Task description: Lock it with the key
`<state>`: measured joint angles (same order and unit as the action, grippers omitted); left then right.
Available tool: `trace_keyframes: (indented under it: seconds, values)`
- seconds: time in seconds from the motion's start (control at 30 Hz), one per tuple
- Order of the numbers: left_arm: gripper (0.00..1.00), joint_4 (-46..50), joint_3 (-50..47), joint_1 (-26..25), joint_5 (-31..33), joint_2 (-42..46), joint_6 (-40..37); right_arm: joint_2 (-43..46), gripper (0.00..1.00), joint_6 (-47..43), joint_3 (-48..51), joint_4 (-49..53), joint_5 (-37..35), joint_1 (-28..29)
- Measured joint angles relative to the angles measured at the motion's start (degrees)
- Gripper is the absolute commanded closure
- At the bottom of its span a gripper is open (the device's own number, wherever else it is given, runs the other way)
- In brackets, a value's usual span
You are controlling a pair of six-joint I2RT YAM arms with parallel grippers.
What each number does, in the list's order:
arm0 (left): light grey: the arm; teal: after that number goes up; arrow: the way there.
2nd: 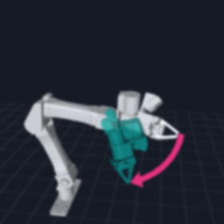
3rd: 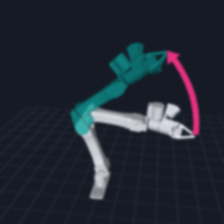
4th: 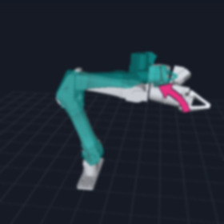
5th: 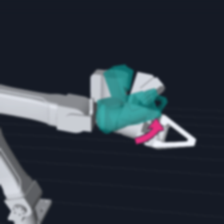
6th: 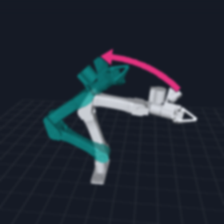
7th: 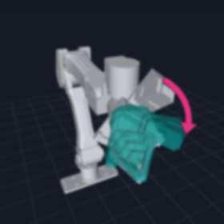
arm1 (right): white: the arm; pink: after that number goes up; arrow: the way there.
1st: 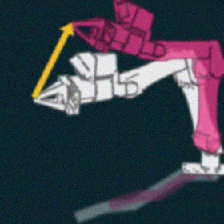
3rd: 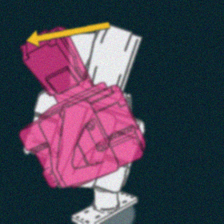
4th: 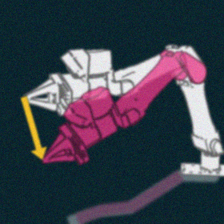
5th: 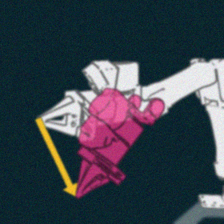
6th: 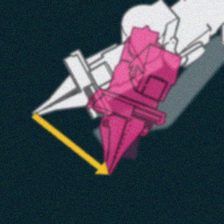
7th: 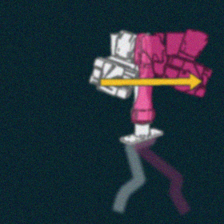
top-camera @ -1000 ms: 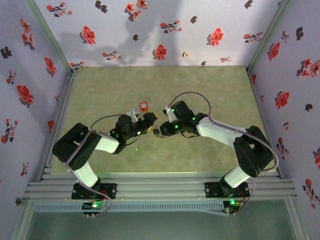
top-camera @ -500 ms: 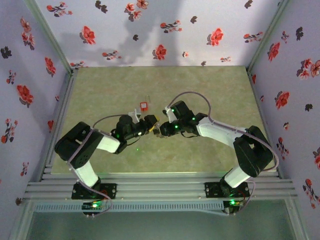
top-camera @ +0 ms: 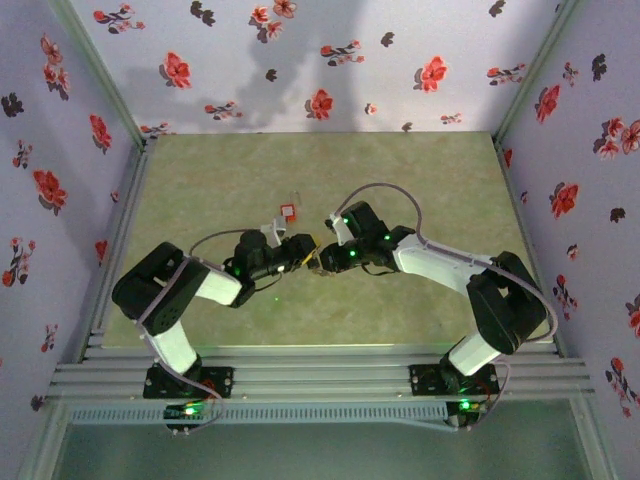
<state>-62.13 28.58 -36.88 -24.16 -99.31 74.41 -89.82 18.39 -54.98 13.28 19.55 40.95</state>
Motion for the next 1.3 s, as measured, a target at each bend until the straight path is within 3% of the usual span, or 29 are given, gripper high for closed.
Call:
trace_keyframes:
  seconds: [0.77, 1.07, 1.3]
  values:
    - [0.86, -0.02, 0.00, -0.04, -1.01, -0.13, -0.63, 0.00, 0.76, 0.00, 0.00, 0.00, 0.02, 0.00]
    - [1.00, -0.02, 0.00, -0.04, -0.98, -0.20, -1.03, 0.00, 0.77, 0.00, 0.00, 0.02, 0.00, 0.00]
    - [1.00, -0.24, 0.04, -0.04, -1.01, -0.39, -1.03, -0.02, 0.74, 0.00, 0.00, 0.04, 0.00, 0.00]
